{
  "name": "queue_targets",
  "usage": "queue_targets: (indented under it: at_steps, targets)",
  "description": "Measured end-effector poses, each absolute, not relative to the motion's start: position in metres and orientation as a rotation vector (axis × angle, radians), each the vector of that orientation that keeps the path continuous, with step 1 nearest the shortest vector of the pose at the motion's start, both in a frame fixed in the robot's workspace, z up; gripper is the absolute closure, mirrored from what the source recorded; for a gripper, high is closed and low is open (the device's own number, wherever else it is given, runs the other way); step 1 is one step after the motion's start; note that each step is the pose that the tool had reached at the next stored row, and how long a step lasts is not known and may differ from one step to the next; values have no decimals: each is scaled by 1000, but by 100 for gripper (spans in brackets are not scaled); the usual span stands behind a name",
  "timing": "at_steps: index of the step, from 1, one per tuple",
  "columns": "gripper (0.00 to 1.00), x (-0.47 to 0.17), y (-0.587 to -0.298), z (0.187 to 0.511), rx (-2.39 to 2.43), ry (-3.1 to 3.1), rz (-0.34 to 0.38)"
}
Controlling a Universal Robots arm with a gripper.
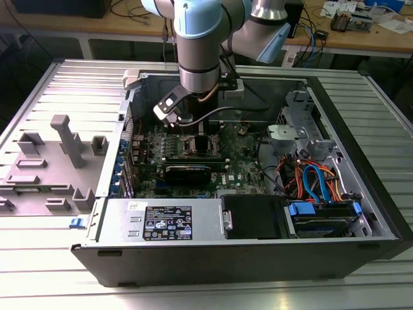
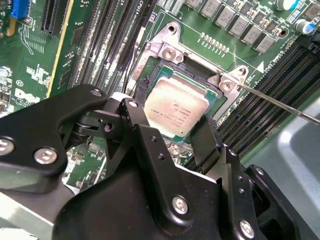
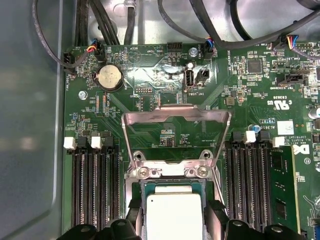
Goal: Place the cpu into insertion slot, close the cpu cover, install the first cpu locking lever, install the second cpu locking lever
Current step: 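Place the cpu into insertion slot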
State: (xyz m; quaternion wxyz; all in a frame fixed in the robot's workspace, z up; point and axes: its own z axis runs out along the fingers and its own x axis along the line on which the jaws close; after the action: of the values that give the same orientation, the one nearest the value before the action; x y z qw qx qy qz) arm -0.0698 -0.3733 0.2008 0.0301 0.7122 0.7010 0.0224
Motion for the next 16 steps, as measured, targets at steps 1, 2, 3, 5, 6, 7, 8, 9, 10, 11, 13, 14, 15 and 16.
queue_targets:
  at_steps: [1, 2, 3, 5, 6, 7, 8, 9, 10, 11, 13, 14, 15, 16]
  targets:
    - [38, -70, -373, 203, 2196, 2162, 68]
    - [38, -70, -373, 206, 2197, 2163, 66]
    - [38, -70, -373, 208, 2198, 2164, 64]
    - [46, -70, -373, 213, 2201, 2167, 58]
    - [46, -70, -373, 215, 2202, 2168, 55]
    - [58, -69, -373, 218, 2205, 2171, 48]
    - [64, -69, -373, 220, 2208, 2173, 43]
    - [64, -69, -373, 221, 2210, 2175, 39]
    - [76, -67, -373, 222, 2215, 2181, 27]
    - [82, -66, -373, 222, 2222, 2188, 12]
    - [89, -64, -373, 223, 2230, 2199, 3]
    - [89, -64, -373, 223, 2224, 2205, 3]
    - [89, -64, -373, 223, 2216, 2213, 3]
    - [89, -64, -373, 223, 2200, 2229, 3]
